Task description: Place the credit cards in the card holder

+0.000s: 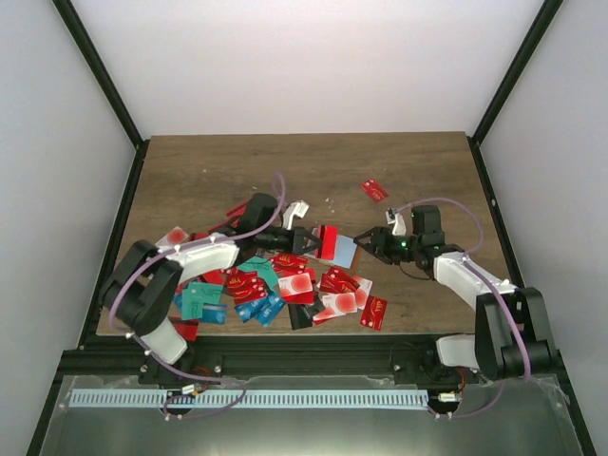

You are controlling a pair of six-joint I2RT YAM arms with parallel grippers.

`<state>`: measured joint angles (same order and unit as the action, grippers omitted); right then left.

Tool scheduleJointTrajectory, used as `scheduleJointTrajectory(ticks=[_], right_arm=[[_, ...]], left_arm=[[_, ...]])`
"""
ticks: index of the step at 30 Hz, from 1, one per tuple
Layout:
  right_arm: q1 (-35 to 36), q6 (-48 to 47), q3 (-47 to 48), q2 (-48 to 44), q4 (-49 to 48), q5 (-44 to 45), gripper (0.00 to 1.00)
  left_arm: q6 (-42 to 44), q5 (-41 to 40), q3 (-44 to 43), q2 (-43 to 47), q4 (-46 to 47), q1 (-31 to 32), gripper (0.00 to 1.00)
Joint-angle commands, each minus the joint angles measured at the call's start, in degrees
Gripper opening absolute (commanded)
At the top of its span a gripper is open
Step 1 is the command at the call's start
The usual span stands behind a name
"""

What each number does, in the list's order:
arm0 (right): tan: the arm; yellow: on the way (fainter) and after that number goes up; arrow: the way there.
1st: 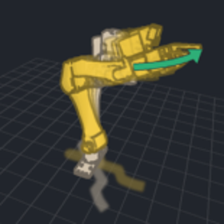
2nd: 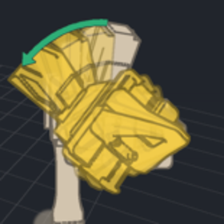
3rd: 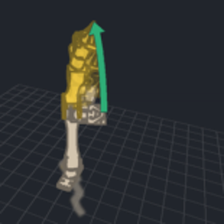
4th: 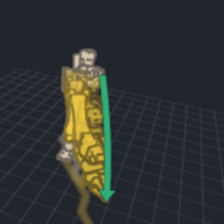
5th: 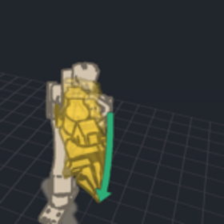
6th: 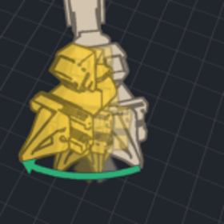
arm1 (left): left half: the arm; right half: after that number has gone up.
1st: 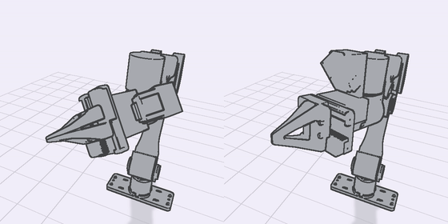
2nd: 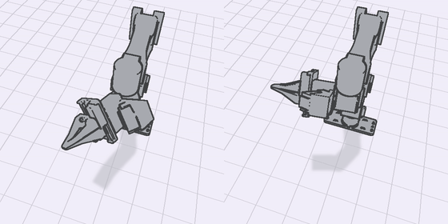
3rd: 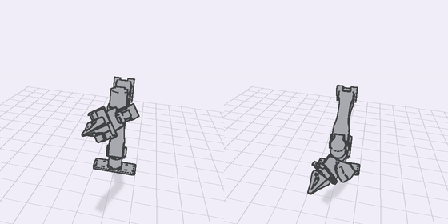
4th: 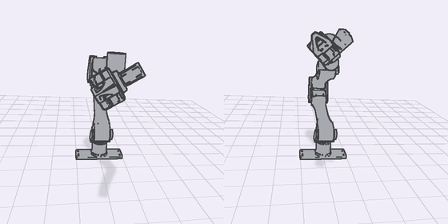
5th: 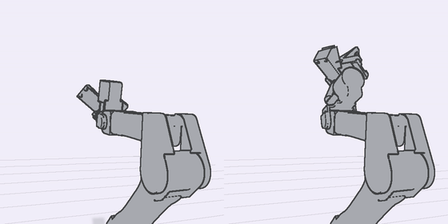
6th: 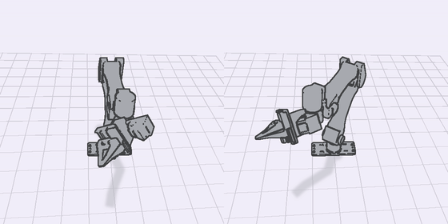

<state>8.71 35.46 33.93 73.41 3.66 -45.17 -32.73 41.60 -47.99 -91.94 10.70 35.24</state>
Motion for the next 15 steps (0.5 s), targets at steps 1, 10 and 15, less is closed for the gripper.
scheduleJointTrajectory(ticks=[1,10,15], right_arm=[[-0.4,0.0,-0.8,3.1,0.7,7.2,0.51],[-0.5,-1.0,0.0,9.3,-2.2,9.4,0.48],[-0.6,-0.9,0.4,13.2,-4.4,8.0,0.45]], left_arm=[[3.7,-3.9,-5.8,-7.3,-3.3,-0.2,0.04],[6.8,-7.2,-14.6,-18.4,-7.1,-1.2,0.04],[7.2,-7.8,-16.9,-21.1,-7.8,-1.7,0.04]])
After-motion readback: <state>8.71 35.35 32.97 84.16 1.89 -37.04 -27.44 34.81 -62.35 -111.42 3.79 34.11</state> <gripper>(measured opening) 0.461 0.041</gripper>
